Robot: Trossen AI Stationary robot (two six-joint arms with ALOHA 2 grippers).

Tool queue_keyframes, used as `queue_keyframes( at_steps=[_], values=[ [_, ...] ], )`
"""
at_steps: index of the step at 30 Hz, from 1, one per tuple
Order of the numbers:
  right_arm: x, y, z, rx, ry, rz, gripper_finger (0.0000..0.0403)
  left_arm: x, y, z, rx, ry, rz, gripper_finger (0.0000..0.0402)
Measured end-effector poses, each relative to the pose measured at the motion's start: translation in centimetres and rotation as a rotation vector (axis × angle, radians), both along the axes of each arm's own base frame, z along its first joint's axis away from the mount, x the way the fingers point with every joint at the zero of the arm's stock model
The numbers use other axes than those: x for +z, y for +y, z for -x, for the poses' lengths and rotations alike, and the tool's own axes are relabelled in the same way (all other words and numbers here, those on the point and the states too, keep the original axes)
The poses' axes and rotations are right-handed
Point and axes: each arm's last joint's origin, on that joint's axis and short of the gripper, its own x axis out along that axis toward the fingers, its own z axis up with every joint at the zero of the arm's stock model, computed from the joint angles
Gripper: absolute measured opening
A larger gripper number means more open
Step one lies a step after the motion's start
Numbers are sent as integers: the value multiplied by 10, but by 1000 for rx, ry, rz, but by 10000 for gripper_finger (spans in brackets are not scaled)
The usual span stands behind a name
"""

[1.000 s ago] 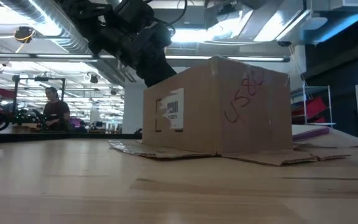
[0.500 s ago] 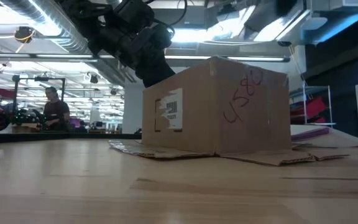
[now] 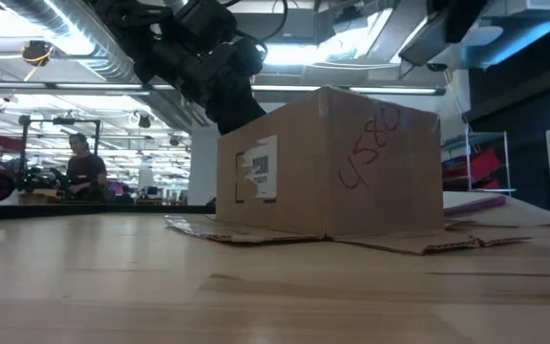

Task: Unpack boxes
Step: Break down the cardboard box using a cutter until it is fully flat

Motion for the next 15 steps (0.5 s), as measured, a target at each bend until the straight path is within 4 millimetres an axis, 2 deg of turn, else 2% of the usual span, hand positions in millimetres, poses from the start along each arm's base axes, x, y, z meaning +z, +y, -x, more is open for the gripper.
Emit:
queue_keyframes(
  at_steps=[15],
  values=[
    [2, -5, -3, 193, 32, 18, 55, 0, 1, 0, 0, 0, 1, 0]
  ],
)
